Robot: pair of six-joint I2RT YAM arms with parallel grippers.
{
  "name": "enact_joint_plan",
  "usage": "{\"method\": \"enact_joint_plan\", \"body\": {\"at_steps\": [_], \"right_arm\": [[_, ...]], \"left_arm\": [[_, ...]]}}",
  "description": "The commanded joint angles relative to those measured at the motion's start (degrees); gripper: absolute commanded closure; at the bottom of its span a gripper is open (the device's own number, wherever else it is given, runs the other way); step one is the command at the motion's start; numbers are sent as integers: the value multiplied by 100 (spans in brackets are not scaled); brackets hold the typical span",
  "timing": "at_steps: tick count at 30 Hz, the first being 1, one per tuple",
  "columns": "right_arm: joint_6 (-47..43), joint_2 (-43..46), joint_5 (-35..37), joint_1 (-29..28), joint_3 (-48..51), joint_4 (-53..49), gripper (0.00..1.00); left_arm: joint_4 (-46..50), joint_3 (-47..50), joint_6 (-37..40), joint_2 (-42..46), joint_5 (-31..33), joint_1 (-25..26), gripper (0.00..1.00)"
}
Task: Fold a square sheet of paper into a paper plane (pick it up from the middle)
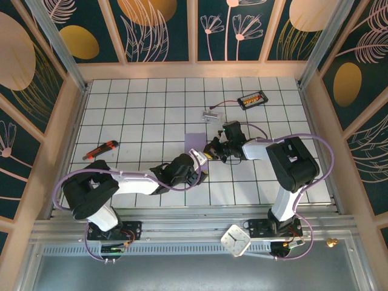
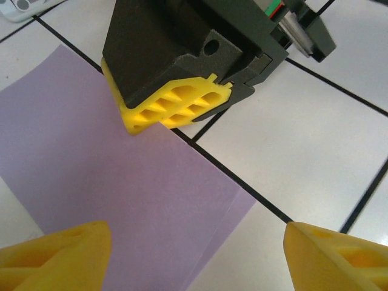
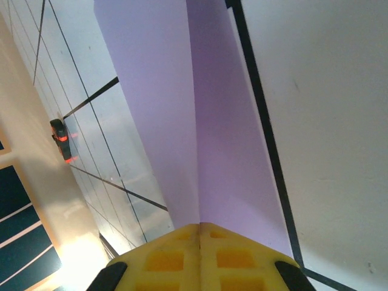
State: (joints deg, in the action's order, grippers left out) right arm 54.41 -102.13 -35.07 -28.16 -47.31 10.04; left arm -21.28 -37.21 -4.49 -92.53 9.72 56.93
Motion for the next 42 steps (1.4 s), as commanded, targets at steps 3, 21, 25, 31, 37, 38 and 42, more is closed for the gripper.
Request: {"method": "enact_joint_plan", "body": {"at_steps": [3,21,25,31,37,38,42], "right_arm": [[62,51,-149,38,-145,-38,100],[-15,-64,-123,45,-94,-20,100],[-52,-85,-110,52,-94,-29,100],[-137,-54,-97,116,-112,-82,97],[-559,328,8,280,-118,-387,82],[-682,465,50,320,-68,-456,80],[-1268,1047,467,448,171,-866,73]], "left_arm": [[-84,-300,312,-347,446,50,29],[-35,-492,134,-392,277,55,81],[43,-559,90,-440,255,55,91],[122,-586,-100,-472,174,54,100],[154,-607,-659,-401,-179,45,100],[137,-603,-790,-361,-282,46,100],[-47,-559,-1461,-213,-760,5,100]]}}
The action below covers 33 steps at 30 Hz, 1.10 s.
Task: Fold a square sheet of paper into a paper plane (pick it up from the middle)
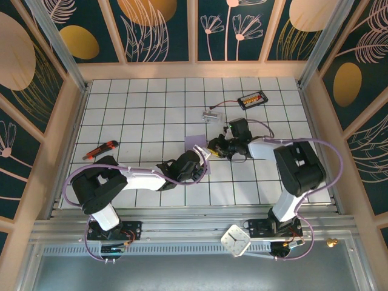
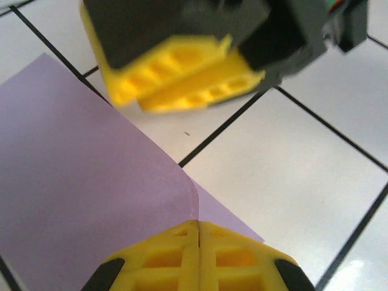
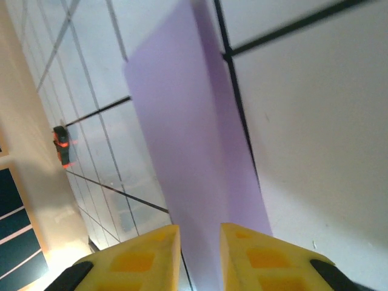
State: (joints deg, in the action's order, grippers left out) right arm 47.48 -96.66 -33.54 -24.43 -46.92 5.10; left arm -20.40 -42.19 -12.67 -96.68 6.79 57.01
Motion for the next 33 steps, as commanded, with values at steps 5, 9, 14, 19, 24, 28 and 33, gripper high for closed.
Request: {"method": "enact_joint_plan", "body": {"at_steps": [5,9,14,19,24,28,33], "right_arm": [[-868,1001,639,68,453,-445,73],[-937,1279,867,38,706,-445,77],[-960,1544,983,-222,1027,-197,85],[-757,1425,1227,-620,1298,159,94],[-609,1042,1214,-841,1461,665,98],[-635,800,1312,-945,1507,739,99],[-686,668,1561,-1019,1580,625,100]], "left_arm": [[-439,-48,-1466,181,-1336,-265,100],[-785,113,-1991,218,-1870,-561,100],[-1196,314,-2352,240,-2329,-808,100],[-1438,440,-2561,220,-2470,-937,100],[-1706,587,-2754,182,-2614,-1056,100],[-1866,685,-2837,97,-2750,-1162,100],[-1884,700,-2781,59,-2845,-1269,100]]}}
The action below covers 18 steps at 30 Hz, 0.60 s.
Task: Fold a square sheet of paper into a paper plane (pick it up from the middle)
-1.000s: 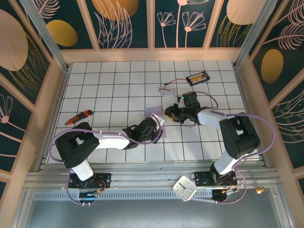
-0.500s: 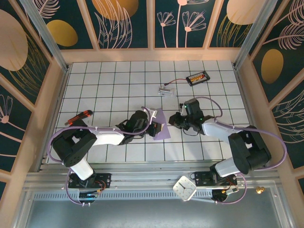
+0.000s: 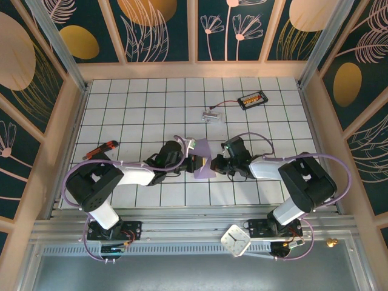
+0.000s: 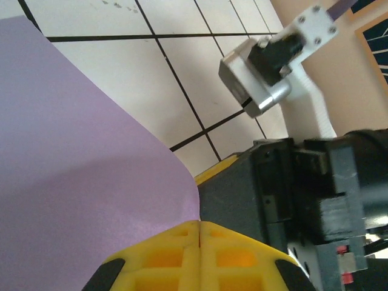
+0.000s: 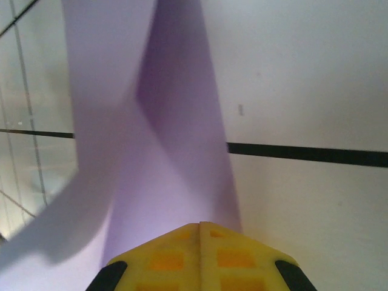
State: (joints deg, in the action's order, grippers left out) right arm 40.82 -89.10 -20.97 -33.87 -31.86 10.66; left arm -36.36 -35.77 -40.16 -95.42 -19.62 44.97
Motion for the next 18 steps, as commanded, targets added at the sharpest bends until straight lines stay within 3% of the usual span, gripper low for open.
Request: {"method": "enact_joint_plan", "body": {"at_steps": [1,9,18], "right_arm": [[-63,-91,408,-99,59,-7,100],[-310,-239,916,-234,22,-302,100],[-390,-324,1005,-284,-22,-380,100]], "left_arm": [[-292,61,-13,-87,-229,-89,100],[-16,-123,339,-429,-444,-365,100],[151,-219,598,-636,-526,-583,100]]}}
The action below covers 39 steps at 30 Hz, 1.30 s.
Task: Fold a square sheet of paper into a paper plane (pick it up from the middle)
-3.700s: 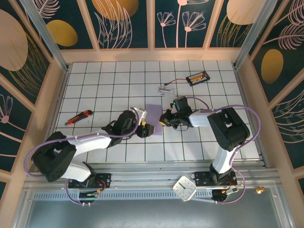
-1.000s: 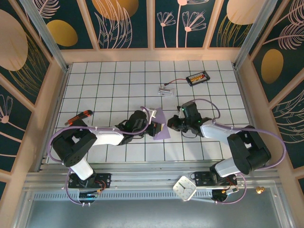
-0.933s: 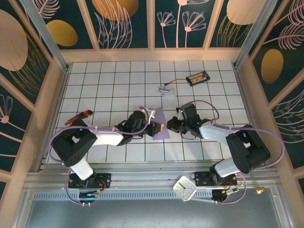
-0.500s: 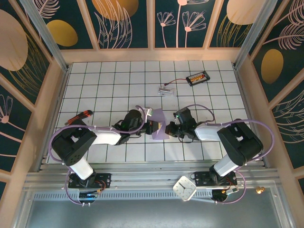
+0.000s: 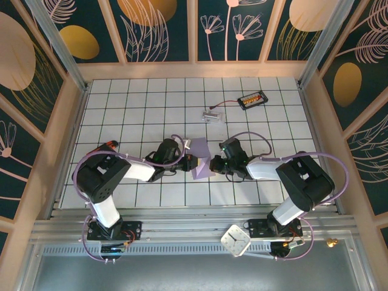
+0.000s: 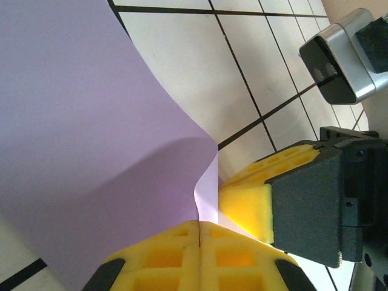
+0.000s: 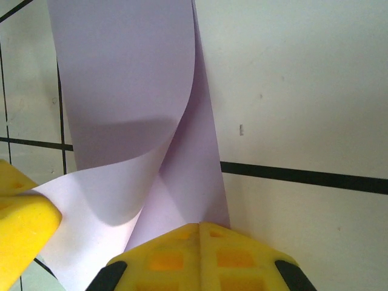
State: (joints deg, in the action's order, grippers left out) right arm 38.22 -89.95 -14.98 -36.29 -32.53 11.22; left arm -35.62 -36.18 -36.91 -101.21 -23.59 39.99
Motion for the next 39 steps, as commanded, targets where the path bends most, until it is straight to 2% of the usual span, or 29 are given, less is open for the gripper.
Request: {"method": "enact_joint_plan", "body": {"at_steps": [1,11,34,39], "right_arm": [[-137,-240,408,-43,30,-450,100],[-189,-259,426,-51,-1,-515,100],[-258,-276,452,-83,-139,-654,100],[-262,-310,444,-89,-148,-644,100]], "left_arm": [[127,-187,317,-63,-127,-110,100],[424,-275,608,-213,-73,-324,100],[1011,-517,999,-389,247,-362,100],[1013,-574,1001,-452,158,-370,100]]}}
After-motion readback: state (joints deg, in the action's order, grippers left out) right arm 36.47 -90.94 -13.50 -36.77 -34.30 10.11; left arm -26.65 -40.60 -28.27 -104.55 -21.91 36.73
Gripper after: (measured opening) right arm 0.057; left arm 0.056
